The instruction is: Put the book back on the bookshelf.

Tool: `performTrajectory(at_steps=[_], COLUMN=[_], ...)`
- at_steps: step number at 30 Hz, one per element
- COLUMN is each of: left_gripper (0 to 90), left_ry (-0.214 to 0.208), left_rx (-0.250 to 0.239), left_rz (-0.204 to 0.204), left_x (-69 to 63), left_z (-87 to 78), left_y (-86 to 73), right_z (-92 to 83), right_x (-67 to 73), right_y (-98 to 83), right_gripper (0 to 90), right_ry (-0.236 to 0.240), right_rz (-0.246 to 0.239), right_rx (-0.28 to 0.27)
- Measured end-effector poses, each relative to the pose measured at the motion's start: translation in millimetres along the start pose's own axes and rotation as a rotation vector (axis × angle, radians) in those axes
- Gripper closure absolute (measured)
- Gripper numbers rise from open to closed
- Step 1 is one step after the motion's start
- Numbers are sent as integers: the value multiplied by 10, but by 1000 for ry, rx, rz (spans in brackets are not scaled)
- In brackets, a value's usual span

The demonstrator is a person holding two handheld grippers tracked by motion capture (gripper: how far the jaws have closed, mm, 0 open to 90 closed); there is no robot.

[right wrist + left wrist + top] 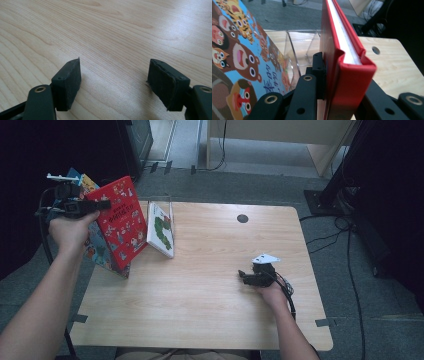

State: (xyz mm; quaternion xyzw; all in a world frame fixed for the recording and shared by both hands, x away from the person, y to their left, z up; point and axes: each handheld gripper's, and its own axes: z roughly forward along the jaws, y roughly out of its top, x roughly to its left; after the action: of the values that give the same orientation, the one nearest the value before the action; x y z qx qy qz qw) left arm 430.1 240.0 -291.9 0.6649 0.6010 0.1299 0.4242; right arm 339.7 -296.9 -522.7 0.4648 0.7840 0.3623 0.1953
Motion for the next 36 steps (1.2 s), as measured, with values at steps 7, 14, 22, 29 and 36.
performTrajectory(at_steps=[7,14,22,29,36], left_gripper=[800,800,798,798,795], left_ry=[24,40,34,46,41], left_rx=[-30,-55,-78,-71,-60], left_rz=[-30,-45,-66,-69,-80], left_x=[3,28,87,107,128], left_z=[108,225,341,415,418], left_y=[-1,-3,-5,-49,-55], right_z=[0,-4,-8,-11,-12], right_x=[2,8,9,11,13], right_y=[-1,-6,-11,-13,-14], right_gripper=[269,269,269,271,272], right_ry=[-2,-5,-8,-8,-7], right_rz=[0,4,3,4,6], right_rx=[-1,-2,-3,-3,-3])
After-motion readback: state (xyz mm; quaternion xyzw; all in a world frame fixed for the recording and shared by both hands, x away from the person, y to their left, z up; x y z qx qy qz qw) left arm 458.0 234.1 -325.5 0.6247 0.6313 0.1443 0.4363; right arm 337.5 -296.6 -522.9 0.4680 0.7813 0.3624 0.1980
